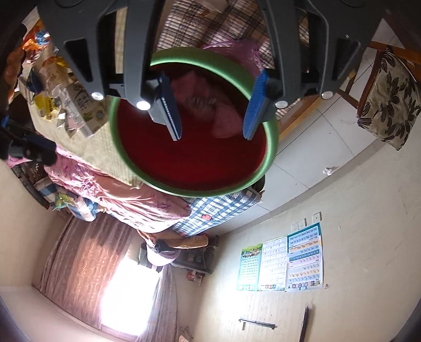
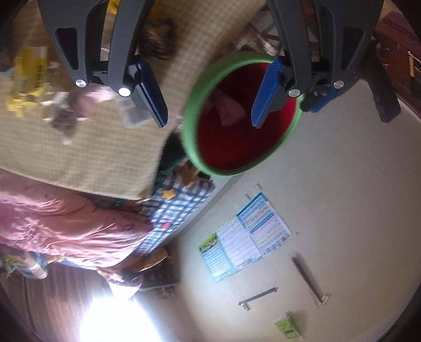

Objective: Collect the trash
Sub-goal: 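Carry both pink wrappers over the red bucket and open both tools, then grasp the brown wrapper with the left tool while the right tool grasps the yellow wrapper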

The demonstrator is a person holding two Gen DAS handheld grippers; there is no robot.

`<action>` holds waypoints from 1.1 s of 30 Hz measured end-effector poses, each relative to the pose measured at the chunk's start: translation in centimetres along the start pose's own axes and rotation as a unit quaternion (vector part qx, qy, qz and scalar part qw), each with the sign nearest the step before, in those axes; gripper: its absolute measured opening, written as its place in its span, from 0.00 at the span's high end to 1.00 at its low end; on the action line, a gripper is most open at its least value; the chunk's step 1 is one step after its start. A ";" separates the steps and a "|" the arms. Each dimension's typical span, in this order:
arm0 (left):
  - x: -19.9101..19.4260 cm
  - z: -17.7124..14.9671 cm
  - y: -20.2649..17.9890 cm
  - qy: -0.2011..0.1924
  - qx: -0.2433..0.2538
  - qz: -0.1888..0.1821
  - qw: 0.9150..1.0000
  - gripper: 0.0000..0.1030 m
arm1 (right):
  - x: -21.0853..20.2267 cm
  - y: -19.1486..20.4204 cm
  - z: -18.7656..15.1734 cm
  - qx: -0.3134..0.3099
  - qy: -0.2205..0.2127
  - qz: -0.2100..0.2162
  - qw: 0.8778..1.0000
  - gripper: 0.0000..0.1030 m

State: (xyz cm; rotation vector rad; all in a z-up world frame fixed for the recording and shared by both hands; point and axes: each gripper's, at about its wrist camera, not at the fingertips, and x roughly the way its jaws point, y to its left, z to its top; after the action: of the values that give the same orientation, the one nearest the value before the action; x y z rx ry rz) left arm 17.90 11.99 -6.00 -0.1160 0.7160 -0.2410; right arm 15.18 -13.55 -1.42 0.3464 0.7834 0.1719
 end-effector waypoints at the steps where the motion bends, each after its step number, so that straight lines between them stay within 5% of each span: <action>1: -0.1 0.0 -0.3 -0.002 0.000 -0.003 1.000 0.52 | -0.6 -0.4 -0.2 -0.001 -0.004 -0.008 1.000 0.37; 10: -1.7 -1.5 -7.6 -0.007 0.026 -0.071 0.997 0.46 | -6.3 -7.7 -3.1 0.032 -0.025 -0.082 0.996 0.33; 12: -1.7 -2.3 -9.8 0.004 0.048 -0.091 0.995 0.37 | -7.1 -9.1 -3.9 0.049 -0.023 -0.089 0.995 0.33; 17: 0.9 -4.5 -14.9 0.067 0.090 -0.130 0.985 0.34 | -8.7 -11.1 -6.3 0.072 -0.013 -0.094 0.993 0.33; 23: 4.9 -6.3 -16.4 0.132 0.053 -0.144 0.979 0.34 | -9.9 -11.8 -8.5 0.077 0.009 -0.091 0.993 0.33; 28: 7.0 -7.9 -16.1 0.171 0.033 -0.113 0.978 0.34 | -11.0 -12.8 -9.1 0.078 0.014 -0.091 0.993 0.33; 30: 7.3 -8.3 -15.7 0.176 0.012 -0.119 0.977 0.37 | -11.3 -13.2 -9.2 0.077 0.015 -0.091 0.993 0.33; 33: 6.8 -8.4 -16.1 0.172 0.010 -0.125 0.977 0.54 | -11.5 -13.7 -9.1 0.075 0.016 -0.089 0.993 0.33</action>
State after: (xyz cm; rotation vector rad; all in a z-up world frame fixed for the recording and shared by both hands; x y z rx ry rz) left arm 14.47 -5.52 -13.59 -0.1461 1.0449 -0.5173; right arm 0.93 -27.29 -4.81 0.4151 0.8563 -0.0487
